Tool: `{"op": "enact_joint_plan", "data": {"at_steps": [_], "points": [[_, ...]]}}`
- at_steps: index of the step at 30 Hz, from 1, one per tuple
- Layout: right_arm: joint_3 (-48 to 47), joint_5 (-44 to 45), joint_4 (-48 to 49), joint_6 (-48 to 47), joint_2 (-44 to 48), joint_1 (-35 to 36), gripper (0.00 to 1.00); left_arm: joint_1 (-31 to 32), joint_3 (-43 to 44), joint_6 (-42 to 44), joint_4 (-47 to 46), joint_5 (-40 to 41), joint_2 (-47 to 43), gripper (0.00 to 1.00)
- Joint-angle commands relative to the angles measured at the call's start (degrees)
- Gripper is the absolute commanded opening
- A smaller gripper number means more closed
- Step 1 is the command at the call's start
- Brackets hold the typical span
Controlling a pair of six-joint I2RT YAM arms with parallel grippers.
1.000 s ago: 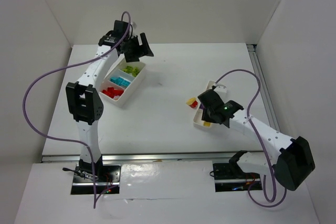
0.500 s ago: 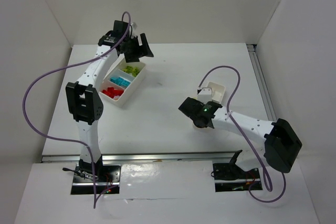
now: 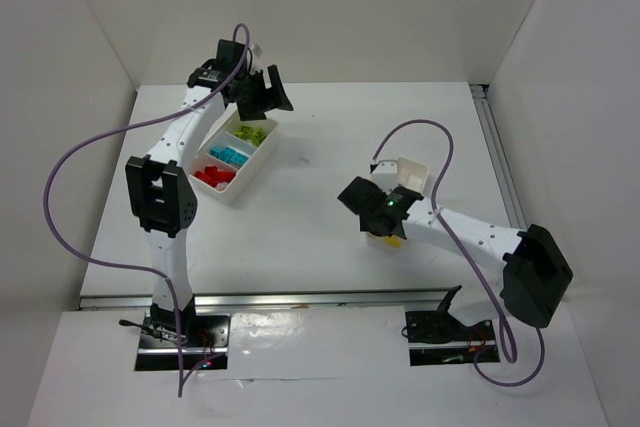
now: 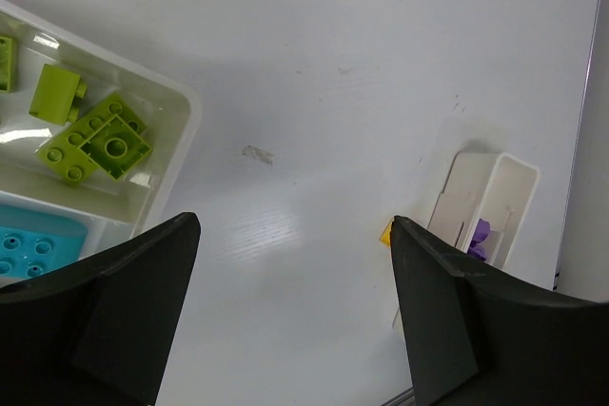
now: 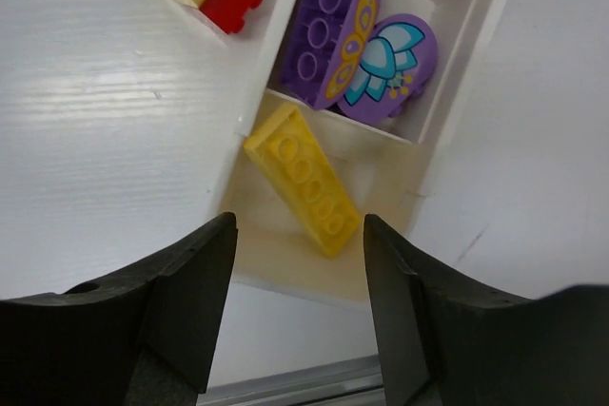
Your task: Sort the legos into containers by color
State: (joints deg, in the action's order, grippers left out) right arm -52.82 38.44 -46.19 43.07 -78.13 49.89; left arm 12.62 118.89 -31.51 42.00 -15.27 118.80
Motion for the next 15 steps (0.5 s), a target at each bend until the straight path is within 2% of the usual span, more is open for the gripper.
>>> {"op": "enact_joint_plan", "data": {"at_steps": [1,6,9,10,13,15], "points": [[-3.6,-5.2,5.0,-2.7,2.4,-5.4,0.62,-0.1,1.0,1.1,-0.2,-0.9,0.7,0.91],[-6.3,-17.0,8.5,-5.5,1.0,-14.1,0.62,-0.1,0.5,1.1,-0.2,-1.4,0.7,0.9],[-8.0,-18.8,8.5,-5.5,-0.7,-15.5,0.5,-0.1,0.5,1.1,-0.2,-1.4,0.7,0.9],[-8.6,-18.8,8.5,-6.1,-0.7,-15.5,0.42,0.4,0.5,1.1,-0.2,-1.4,0.7,0.9],[-9.1,-20.6,9.8,-6.1,0.8,-18.0,0.37,1.9,3.7,3.2,1.9,-1.3,2.3,0.9],[-9.1,-21.7,11.1,-7.2,1.5,-19.9,0.36,4.0,6.9,4.2,3.3,-1.8,3.7,0.83]]}}
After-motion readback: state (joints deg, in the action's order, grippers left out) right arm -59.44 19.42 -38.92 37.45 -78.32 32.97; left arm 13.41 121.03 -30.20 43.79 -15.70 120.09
